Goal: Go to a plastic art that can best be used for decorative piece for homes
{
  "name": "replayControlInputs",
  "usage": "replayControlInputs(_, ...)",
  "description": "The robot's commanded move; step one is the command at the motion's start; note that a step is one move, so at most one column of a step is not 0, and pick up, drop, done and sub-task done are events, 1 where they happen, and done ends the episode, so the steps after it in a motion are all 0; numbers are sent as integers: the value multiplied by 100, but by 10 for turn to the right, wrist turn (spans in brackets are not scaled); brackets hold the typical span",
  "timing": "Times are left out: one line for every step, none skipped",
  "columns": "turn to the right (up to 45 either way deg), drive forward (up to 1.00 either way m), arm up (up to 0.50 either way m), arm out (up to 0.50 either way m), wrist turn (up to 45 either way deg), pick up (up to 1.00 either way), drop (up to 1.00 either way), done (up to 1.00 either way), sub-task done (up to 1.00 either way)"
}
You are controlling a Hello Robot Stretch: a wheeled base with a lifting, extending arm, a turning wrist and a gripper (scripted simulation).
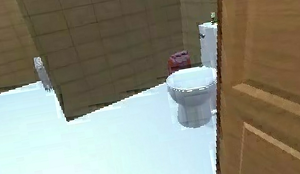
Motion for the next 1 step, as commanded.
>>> replayControlInputs(0,35,0,0,0,0,0,0,0)
